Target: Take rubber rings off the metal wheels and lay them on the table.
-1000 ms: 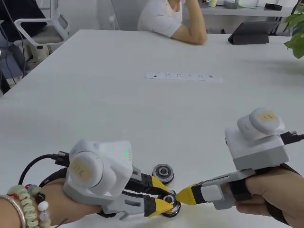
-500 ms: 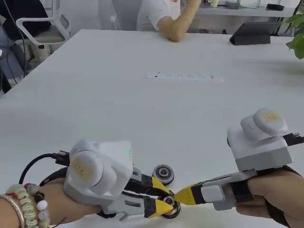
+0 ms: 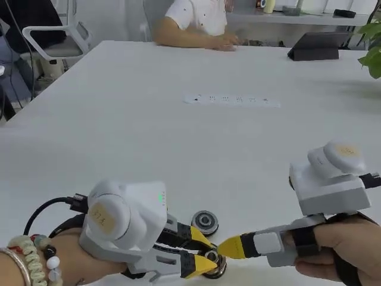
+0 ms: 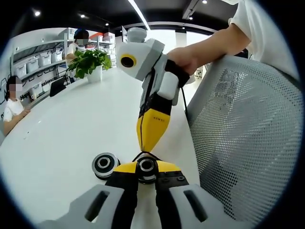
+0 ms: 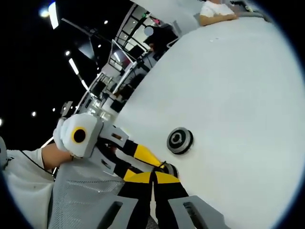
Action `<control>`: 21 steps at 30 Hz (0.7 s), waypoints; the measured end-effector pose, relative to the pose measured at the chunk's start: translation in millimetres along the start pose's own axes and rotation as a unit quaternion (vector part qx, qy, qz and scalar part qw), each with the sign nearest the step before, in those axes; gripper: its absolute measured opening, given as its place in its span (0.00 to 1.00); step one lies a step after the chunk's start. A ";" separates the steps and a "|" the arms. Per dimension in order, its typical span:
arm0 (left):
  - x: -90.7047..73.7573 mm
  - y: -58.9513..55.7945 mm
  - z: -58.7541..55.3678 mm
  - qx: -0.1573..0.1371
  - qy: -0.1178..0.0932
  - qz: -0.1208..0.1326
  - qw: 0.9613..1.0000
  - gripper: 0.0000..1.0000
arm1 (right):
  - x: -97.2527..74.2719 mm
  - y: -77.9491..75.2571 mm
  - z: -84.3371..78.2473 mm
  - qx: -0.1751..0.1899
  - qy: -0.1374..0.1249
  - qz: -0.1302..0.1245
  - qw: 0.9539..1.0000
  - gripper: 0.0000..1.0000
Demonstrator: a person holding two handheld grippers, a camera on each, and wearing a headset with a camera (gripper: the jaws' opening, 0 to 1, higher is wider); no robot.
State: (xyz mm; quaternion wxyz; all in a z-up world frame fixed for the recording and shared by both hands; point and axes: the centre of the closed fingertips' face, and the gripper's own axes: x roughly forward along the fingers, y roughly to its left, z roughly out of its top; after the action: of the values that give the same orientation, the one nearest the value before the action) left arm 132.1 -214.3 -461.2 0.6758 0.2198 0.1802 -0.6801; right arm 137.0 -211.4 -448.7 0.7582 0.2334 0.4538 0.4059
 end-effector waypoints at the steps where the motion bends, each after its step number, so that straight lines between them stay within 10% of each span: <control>1: 0.0 0.0 0.0 0.000 0.000 0.000 1.000 0.08 | -0.2 0.2 0.0 0.006 -0.001 0.003 1.000 0.00; 21: -6.9 -4.1 4.3 -0.010 0.003 -0.019 1.000 0.14 | 0.2 -12.6 -9.9 -0.039 0.026 -0.045 0.998 0.00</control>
State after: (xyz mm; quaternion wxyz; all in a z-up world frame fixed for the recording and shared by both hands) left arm 127.7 -210.7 -454.1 0.6645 0.2120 0.1928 -0.6901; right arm 133.5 -218.4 -462.6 0.7722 0.1727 0.4668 0.3949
